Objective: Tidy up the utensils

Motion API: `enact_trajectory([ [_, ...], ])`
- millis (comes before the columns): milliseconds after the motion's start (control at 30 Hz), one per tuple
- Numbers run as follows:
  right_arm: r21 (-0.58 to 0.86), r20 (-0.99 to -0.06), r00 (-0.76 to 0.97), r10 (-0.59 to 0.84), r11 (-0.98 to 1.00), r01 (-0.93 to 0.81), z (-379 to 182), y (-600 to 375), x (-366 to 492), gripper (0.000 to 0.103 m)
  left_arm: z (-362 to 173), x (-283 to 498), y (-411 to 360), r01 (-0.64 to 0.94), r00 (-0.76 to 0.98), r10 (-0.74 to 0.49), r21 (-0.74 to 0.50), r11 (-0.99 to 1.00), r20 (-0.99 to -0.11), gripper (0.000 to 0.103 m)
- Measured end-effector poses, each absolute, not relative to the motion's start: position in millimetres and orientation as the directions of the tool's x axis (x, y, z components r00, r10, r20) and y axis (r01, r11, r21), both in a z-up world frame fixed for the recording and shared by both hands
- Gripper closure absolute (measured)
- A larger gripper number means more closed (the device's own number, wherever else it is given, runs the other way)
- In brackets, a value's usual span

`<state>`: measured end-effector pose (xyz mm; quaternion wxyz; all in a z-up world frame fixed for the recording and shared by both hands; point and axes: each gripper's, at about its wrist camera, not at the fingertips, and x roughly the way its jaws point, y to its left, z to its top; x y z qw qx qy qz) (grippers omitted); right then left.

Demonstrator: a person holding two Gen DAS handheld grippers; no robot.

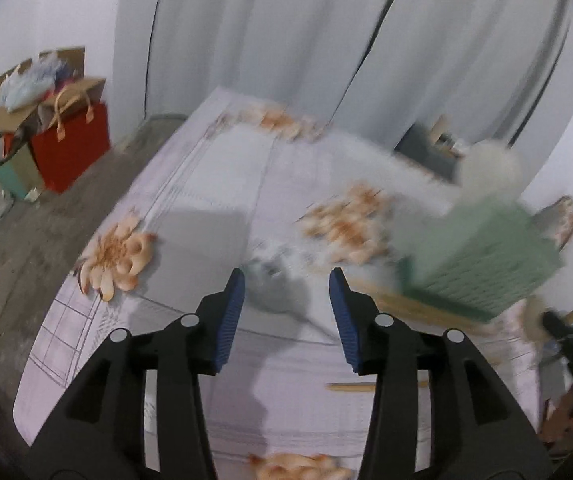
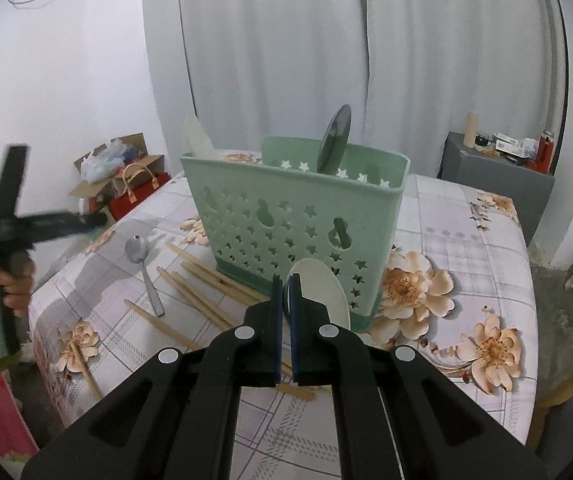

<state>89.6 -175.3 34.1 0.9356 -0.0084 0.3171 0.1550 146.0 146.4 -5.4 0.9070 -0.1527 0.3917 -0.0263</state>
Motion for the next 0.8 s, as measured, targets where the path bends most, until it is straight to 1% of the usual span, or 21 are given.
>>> enact_trajectory([
  [167, 0.086, -0.605, 0.745, 0.280, 0.953, -0.289, 32, -175, 94, 0.100, -32, 163, 158, -0.087, 0.645, -0.156, -0.275, 0.958, -0.748, 0.064],
  [267, 0.085, -0.609, 0.741, 0.282, 0.952, -0.293, 30, -173, 97, 0.100, -44, 172, 160, -0.091, 0.620, -0.158, -0.271, 0.958, -0.768, 0.075],
  [300, 0.084, -0.610, 0.740, 0.282, 0.952, -0.294, 29, -172, 97, 0.100, -47, 173, 160, -0.094, 0.613, -0.168, -0.283, 0.955, -0.772, 0.077],
  [533, 0.086, -0.619, 0.734, 0.279, 0.953, -0.290, 26, -169, 99, 0.100, -51, 182, 162, -0.092, 0.627, -0.214, -0.344, 0.934, -0.749, 0.078],
  [567, 0.088, -0.618, 0.735, 0.279, 0.954, -0.288, 27, -170, 99, 0.100, -52, 183, 162, -0.095, 0.628, -0.218, -0.351, 0.931, -0.747, 0.082],
  [600, 0.090, -0.615, 0.738, 0.279, 0.954, -0.285, 27, -170, 98, 0.100, -53, 184, 163, -0.106, 0.627, -0.216, -0.357, 0.928, -0.748, 0.090],
  [633, 0.091, -0.612, 0.740, 0.279, 0.955, -0.284, 28, -170, 97, 0.100, -54, 185, 163, -0.117, 0.625, -0.215, -0.362, 0.925, -0.751, 0.094],
  [700, 0.097, -0.607, 0.744, 0.279, 0.955, -0.279, 30, -172, 96, 0.100, -55, 185, 165, -0.129, 0.630, -0.223, -0.383, 0.915, -0.744, 0.096],
  [800, 0.103, -0.611, 0.740, 0.282, 0.955, -0.279, 29, -174, 98, 0.100, -54, 184, 163, -0.138, 0.641, -0.213, -0.384, 0.913, -0.737, 0.097],
])
